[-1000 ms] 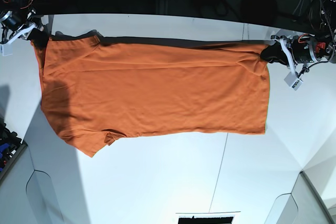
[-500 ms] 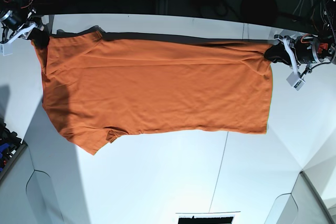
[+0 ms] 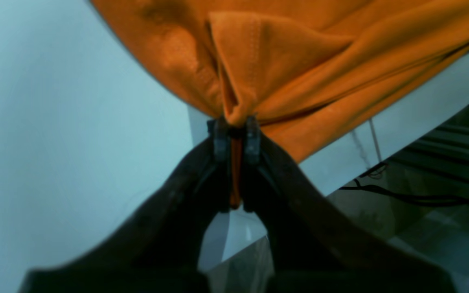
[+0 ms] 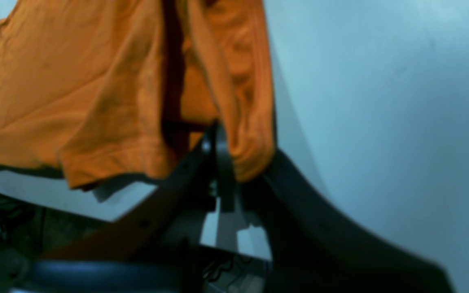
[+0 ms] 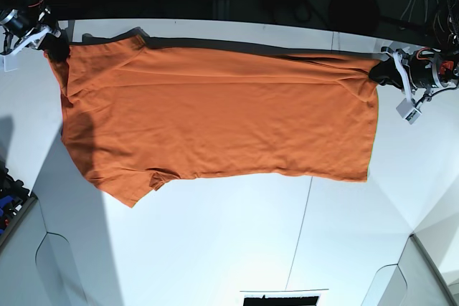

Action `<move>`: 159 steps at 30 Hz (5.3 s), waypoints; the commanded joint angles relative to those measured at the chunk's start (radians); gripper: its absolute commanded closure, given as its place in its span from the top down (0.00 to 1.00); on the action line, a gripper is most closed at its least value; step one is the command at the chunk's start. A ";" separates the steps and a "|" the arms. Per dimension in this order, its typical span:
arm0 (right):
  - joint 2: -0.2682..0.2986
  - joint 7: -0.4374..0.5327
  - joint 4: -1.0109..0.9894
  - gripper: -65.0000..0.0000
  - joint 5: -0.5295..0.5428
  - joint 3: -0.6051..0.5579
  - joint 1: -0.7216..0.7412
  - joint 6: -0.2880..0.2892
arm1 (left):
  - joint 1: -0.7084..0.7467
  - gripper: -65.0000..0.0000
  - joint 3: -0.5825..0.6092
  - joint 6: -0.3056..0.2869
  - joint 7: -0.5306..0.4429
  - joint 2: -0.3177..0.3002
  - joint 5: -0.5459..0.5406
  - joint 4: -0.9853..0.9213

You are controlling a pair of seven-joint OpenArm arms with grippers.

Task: Layout the t-shirt on the table in an organized manner, then fold the t-shirt properly
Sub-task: 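Pull the folded edge back outward with both grippers to adjust, then release the shirt and move both grippers toward the opposite edge, then grasp the opposite edge corners with both grippers and fold inward, then lift the grasped edge with both grippers and lay it over the shirt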

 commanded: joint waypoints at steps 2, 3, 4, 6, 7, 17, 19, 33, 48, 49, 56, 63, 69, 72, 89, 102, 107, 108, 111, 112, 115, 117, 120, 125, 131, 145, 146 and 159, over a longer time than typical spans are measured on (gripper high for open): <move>0.019 -0.001 0.012 0.00 -0.008 0.006 -0.011 0.006 | 0.000 0.00 -0.009 -0.002 0.000 -0.028 0.002 0.010; 0.019 -0.001 0.012 0.00 -0.008 0.006 -0.014 0.007 | 0.003 0.00 -0.009 -0.002 0.000 -0.028 0.002 0.010; 0.019 -0.001 0.012 0.00 -0.008 0.006 -0.016 0.012 | 0.008 0.00 -0.009 -0.002 0.000 -0.028 0.002 0.010; 0.019 -0.001 0.012 0.00 -0.004 0.006 -0.016 0.013 | 0.020 0.00 -0.009 -0.002 0.001 -0.029 0.006 0.010; 0.019 -0.001 0.012 0.00 -0.004 0.006 -0.016 0.013 | 0.026 0.00 -0.009 -0.002 0.000 -0.031 0.010 0.010; 0.019 -0.001 0.012 0.00 -0.005 0.006 -0.035 0.012 | 0.044 0.00 -0.009 -0.002 0.000 -0.031 0.018 0.010; 0.019 -0.001 0.013 0.00 -0.005 0.006 -0.040 0.012 | 0.044 0.00 -0.009 -0.002 -0.001 -0.031 0.018 0.010; 0.019 0.000 0.013 0.47 -0.017 0.008 -0.041 0.012 | 0.044 0.39 -0.009 -0.002 0.000 -0.031 0.017 0.010; 0.098 0.031 0.035 0.47 -0.010 0.166 -0.039 0.012 | 0.038 0.39 -0.011 -0.002 0.000 -0.130 -0.059 0.010; 0.109 0.035 0.035 0.47 -0.011 0.166 -0.033 0.011 | 0.038 0.39 -0.011 -0.002 0.000 -0.131 -0.059 0.010; 0.141 0.037 0.034 0.47 -0.042 0.166 0.090 0.004 | 0.001 0.51 -0.016 -0.002 -0.004 -0.130 -0.101 0.013; 0.141 0.061 0.033 0.47 -0.085 0.124 0.220 0.001 | -0.137 0.51 -0.016 -0.002 -0.010 -0.128 -0.126 0.013; 0.135 0.145 0.015 0.47 -0.224 -0.042 0.340 -0.031 | -0.234 0.51 -0.015 -0.002 -0.076 -0.118 -0.087 0.013; 0.130 0.174 -0.040 0.47 -0.282 -0.146 0.426 -0.041 | -0.245 0.51 -0.012 -0.002 -0.076 -0.098 -0.087 0.013; 0.130 0.326 -0.711 0.47 -0.504 -0.314 0.894 -0.089 | -0.409 0.60 -0.006 -0.002 -0.225 0.061 0.102 -0.246; 0.051 0.348 -0.789 0.47 -0.514 -0.314 0.886 -0.054 | -0.715 0.60 0.138 -0.002 -0.393 0.175 0.311 -0.682; 0.000 0.372 -0.789 0.47 -0.529 -0.314 0.891 -0.037 | -0.740 0.60 0.140 -0.002 -0.406 0.212 0.343 -0.729; -0.011 0.372 -0.789 0.47 -0.540 -0.314 0.890 -0.028 | -0.740 0.60 0.140 -0.002 -0.407 0.223 0.353 -0.735; -0.043 0.373 -0.789 0.47 -0.586 -0.315 0.890 -0.028 | -0.740 0.60 0.149 -0.002 -0.416 0.242 0.377 -0.754; -0.050 0.373 -0.789 0.47 -0.586 -0.316 0.890 -0.028 | -0.740 0.60 0.155 -0.002 -0.418 0.245 0.379 -0.758; -0.066 0.372 -0.789 0.47 -0.577 -0.317 0.890 -0.010 | -0.740 0.60 0.174 -0.002 -0.419 0.243 0.394 -0.759; -0.074 0.370 -0.789 0.47 -0.570 -0.318 0.890 -0.003 | -0.740 0.60 0.180 -0.002 -0.419 0.243 0.400 -0.759; -0.080 0.365 -0.789 0.43 -0.559 -0.326 0.890 -0.003 | -0.740 0.60 0.182 -0.002 -0.417 0.243 0.402 -0.759; -0.080 0.362 -0.788 0.13 -0.559 -0.336 0.890 -0.003 | -0.740 0.52 0.181 -0.002 -0.414 0.243 0.402 -0.759; -0.080 0.342 -0.753 0.00 -0.558 -0.336 0.890 -0.003 | -0.740 0.00 0.181 -0.002 -0.406 0.229 0.420 -0.757; -0.035 0.088 -0.478 0.00 -0.340 -0.336 0.837 -0.002 | -0.739 0.00 0.181 -0.002 -0.108 0.124 0.110 -0.583; -0.029 0.072 -0.454 0.00 -0.317 -0.336 0.821 -0.002 | -0.737 0.00 0.181 -0.002 -0.090 0.117 0.095 -0.569; 0.086 -0.011 -0.142 0.00 -0.151 -0.334 0.537 0.005 | -0.571 0.00 0.181 -0.002 0.068 -0.003 -0.059 -0.334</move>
